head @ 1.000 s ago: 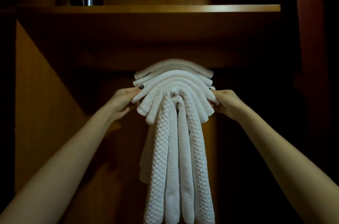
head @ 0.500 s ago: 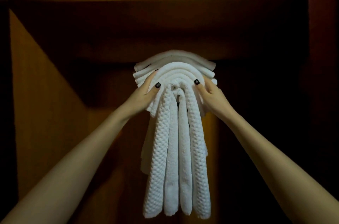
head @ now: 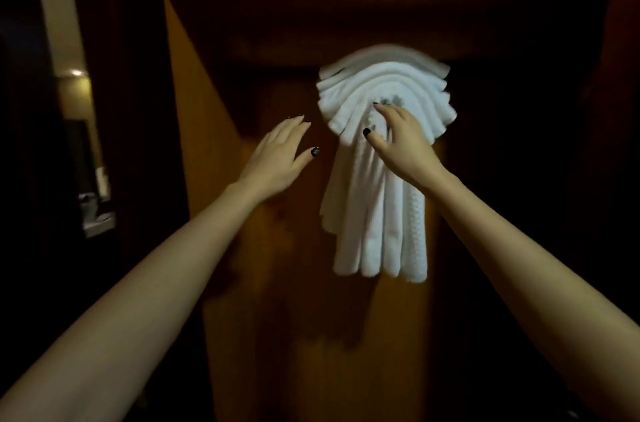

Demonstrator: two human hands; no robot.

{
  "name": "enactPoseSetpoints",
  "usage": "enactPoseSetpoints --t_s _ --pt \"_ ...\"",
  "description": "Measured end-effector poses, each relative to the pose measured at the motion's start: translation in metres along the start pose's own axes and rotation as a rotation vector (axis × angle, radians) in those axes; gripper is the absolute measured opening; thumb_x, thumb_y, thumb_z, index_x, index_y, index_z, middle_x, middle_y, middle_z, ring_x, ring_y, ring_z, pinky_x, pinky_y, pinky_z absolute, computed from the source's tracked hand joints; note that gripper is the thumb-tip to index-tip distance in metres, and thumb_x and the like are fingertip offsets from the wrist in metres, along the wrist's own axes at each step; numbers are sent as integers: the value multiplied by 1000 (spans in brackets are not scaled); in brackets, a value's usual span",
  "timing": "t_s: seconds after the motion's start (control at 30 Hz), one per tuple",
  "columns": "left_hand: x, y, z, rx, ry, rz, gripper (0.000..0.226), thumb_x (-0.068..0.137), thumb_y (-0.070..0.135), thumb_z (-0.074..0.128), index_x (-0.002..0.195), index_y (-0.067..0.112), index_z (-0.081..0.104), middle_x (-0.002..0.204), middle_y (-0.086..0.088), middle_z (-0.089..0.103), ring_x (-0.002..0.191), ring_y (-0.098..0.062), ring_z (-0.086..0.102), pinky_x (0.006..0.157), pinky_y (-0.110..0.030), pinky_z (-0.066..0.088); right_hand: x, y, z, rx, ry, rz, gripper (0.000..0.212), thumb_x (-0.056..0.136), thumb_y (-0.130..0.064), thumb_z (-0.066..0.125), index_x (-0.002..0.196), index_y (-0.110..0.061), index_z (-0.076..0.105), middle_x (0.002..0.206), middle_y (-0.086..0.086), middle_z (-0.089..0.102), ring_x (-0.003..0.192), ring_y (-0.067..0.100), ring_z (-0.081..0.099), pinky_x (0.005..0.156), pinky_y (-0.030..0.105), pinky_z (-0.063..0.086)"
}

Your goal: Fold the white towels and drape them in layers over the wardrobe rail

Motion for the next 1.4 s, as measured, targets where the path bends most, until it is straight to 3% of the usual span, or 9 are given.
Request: enactPoseSetpoints --t_s 0.3,0.43,0.6,0.8,0.97,1.13,1.4 --pt "-250 -51 -59 216 -265 -88 53 101 35 42 150 17 31 157 -4 27 147 -21 19 119 -40 16 -187 -138 141 -30 -641 1 57 99 -33 51 150 -16 31 158 15 23 146 33 19 118 49 23" --pt "-373 -84 -82 250 -357 -254 52 98 29 48 146 12 38 153 -8 36 143 -25 28 117 -38 22 -263 -208 203 36 -845 -62 55 99 -28 52 149 -15 33 153 15 32 140 33 33 114 45 33" --pt "-516 -124 -105 301 -508 -463 56 98 32 49 149 15 34 156 -5 31 145 -24 23 117 -39 20 -347 -289 279 92 -1076 -162 56 98 -29 53 149 -17 34 150 15 35 135 36 38 108 48 37" --pt "-677 -176 -122 313 -656 -796 58 99 36 46 151 19 28 158 -4 26 147 -26 17 118 -47 19 -433 -362 380 133 -1311 -193 63 98 -35 53 151 -11 29 149 21 35 132 42 39 105 48 39" --pt "-775 -229 -132 280 -776 -966 61 97 34 51 151 19 28 158 -4 25 147 -28 17 116 -51 21 -493 -421 475 196 -1469 -131 63 97 -34 54 149 -5 31 145 25 39 131 42 41 105 49 38" --pt "-855 -301 -139 251 -868 -1105 61 99 38 45 153 24 21 160 -1 20 148 -23 11 117 -46 19 -531 -489 559 216 -1614 -104 51 99 -22 50 143 2 38 141 25 44 130 38 43 105 37 35" --pt "-936 -390 -139 134 -900 -1299 60 99 39 45 152 19 24 158 -4 23 146 -26 16 117 -45 23 -573 -578 672 167 -1756 -150 63 95 -33 52 149 -9 30 147 21 38 132 40 40 107 48 38"
Point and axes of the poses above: each hand's wrist, its own x-axis towards the middle knuckle, its own z-axis out of the palm, y = z × x, the point moved 3 cm from there along x, towards the middle knuckle
